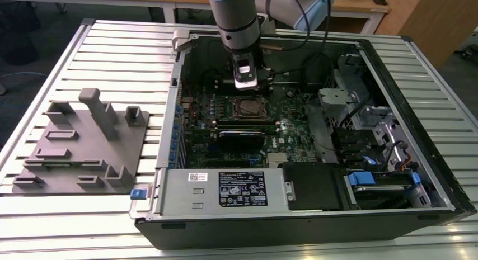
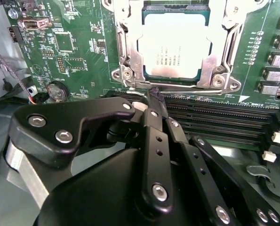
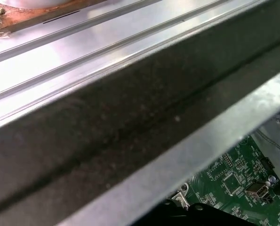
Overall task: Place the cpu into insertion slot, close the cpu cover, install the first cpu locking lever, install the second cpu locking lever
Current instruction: 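Install the first cpu locking lever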
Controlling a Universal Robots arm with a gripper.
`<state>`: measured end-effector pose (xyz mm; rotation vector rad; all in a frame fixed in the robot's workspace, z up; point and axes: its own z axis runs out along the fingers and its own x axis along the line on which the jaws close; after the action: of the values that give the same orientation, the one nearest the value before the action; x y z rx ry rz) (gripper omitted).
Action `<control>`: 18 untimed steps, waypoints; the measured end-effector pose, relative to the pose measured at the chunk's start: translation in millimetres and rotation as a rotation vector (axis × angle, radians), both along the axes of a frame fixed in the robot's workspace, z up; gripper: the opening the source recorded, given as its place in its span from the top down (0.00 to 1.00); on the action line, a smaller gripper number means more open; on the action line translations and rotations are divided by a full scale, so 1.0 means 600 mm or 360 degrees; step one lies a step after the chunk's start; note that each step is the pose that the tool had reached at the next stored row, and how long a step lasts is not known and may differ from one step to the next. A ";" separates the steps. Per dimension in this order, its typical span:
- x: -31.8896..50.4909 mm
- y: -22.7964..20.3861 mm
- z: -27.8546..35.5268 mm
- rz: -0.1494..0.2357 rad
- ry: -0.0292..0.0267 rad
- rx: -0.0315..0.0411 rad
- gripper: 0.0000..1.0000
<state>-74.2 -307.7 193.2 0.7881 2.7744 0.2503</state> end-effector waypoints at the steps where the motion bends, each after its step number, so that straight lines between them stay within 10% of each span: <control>1: 0.000 -0.0004 0.000 0.0000 -0.00003 0.0000 0.90; 18: 0.000 -0.0018 -0.007 0.0000 -0.00064 -0.0008 0.90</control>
<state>-74.0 -308.8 188.7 0.7858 2.7701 0.2448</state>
